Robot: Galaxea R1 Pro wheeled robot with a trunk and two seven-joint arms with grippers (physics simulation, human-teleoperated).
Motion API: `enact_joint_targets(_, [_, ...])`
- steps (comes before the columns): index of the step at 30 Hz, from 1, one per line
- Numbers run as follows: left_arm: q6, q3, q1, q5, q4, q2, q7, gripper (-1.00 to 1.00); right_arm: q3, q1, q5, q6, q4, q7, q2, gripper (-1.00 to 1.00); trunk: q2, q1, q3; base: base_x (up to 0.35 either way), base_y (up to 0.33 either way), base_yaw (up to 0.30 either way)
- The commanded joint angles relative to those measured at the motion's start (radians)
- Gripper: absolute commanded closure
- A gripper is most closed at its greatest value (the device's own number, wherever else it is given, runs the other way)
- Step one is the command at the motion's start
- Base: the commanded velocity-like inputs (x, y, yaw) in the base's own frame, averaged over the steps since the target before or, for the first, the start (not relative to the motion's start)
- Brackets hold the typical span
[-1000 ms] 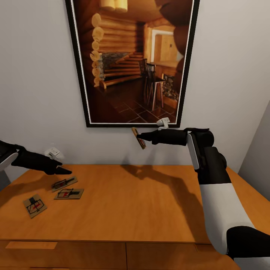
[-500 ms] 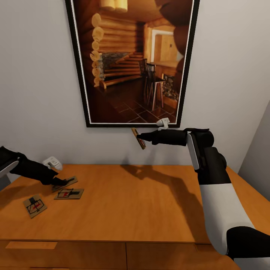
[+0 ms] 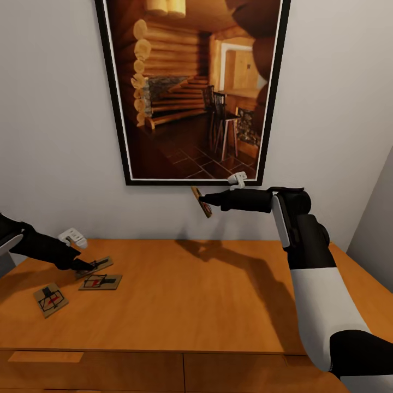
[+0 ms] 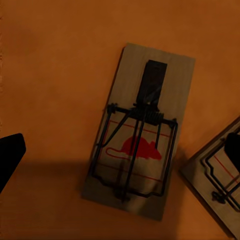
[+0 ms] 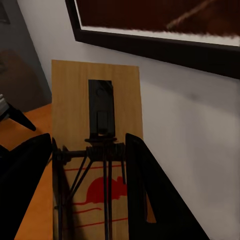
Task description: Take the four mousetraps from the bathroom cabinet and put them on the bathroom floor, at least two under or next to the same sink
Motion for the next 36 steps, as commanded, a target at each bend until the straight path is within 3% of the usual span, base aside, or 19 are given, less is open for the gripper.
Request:
enact_joint_targets(1, [0.004,-0.003,-0.002,0.002,0.000,0.001,-0.001,-1.00,-0.001,-0.001,0.002,0.006,0.000,0.004,0.001,1.00,-0.001,0.000,-0.001,0.000,0.000,0.000])
enact_joint_targets(36, [-0.003,0.003,-0.004,-0.005,0.006,0.001,0.003,-1.00,0.000,0.002,0.004,0.006,0.001,0.002,0.003,1.00,-0.001,0.000,-0.001,0.000,0.000,0.000])
